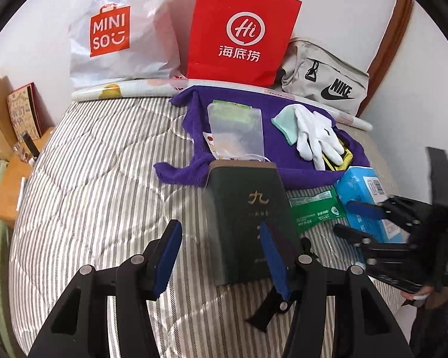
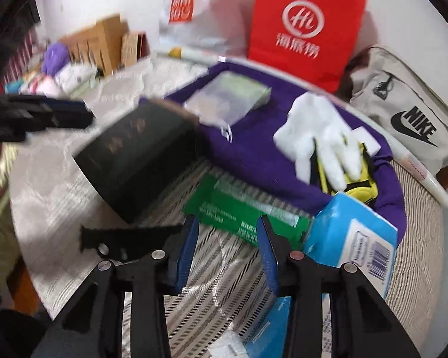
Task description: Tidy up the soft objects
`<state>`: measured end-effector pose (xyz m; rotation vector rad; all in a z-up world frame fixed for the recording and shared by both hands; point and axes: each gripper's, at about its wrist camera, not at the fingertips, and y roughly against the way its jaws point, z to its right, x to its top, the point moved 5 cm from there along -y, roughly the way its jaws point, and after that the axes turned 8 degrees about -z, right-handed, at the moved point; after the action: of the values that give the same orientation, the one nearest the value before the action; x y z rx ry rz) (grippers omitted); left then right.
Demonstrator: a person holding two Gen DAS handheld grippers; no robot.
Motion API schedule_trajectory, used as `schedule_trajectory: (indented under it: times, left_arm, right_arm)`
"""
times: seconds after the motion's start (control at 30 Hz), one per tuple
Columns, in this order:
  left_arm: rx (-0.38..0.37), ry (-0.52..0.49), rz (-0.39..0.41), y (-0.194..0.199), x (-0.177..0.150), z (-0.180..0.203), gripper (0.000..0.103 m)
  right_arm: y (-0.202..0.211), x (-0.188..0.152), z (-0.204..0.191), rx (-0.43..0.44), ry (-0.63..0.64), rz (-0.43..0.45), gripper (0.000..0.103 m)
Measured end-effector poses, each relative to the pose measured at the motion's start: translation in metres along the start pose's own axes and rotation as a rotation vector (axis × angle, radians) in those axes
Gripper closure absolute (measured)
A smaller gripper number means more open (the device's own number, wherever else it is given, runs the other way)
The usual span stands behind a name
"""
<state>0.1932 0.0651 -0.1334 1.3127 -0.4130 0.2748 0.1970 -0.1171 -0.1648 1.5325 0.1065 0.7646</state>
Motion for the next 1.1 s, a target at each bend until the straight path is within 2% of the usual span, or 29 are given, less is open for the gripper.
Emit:
schedule_trajectory:
  times: [0.2,0.3,0.37,0.43,0.5,0.6,0.67,0.93,1.03,1.1]
  left_arm:
    - [-0.016,-0.016,0.005,-0.002,-0.004,-0.004,0.051]
    - [-0.033,-0.014,0.003,-0.004,-0.005,-0.005,0.051]
    - [-0.039,-0.011,-0.001,-0.006,-0.006,-0.007,0.051]
    - [-0.041,-0.006,-0.008,-0.008,-0.008,-0.009,0.051]
    - [-0.042,0.000,-0.016,-0.010,-0.011,-0.010,0.051]
    - [-0.044,0.009,-0.022,-0.011,-0.016,-0.013,0.051]
    - [-0.043,0.016,-0.027,-0.011,-0.020,-0.014,0.051]
    - [-0.061,0.033,-0.020,-0.002,-0.031,-0.014,0.051]
    - [-0.063,0.038,-0.012,0.002,-0.033,-0.014,0.051]
    - [-0.073,0.043,-0.008,0.004,-0.035,-0.015,0.051]
  right_arm:
    - [-0.031,-0.004,-0.008,-0.099,0.100,-0.108,0.063]
    - [-0.041,-0.007,-0.008,-0.123,0.122,-0.140,0.065]
    - [-0.041,-0.005,-0.006,-0.107,0.111,-0.133,0.067]
    - [-0.041,-0.004,-0.004,-0.087,0.104,-0.132,0.074]
    - [-0.041,-0.003,-0.005,-0.069,0.109,-0.131,0.093]
    - [-0.040,-0.004,-0.009,-0.094,0.129,-0.129,0.102]
    - [-0.034,-0.006,-0.010,-0.091,0.118,-0.114,0.103]
    - [0.003,-0.005,-0.026,0.011,0.074,-0.026,0.103]
    - [0.003,-0.005,-0.027,-0.056,0.114,-0.017,0.103]
    - [-0.008,-0.006,-0.025,-0.076,0.121,-0.054,0.102]
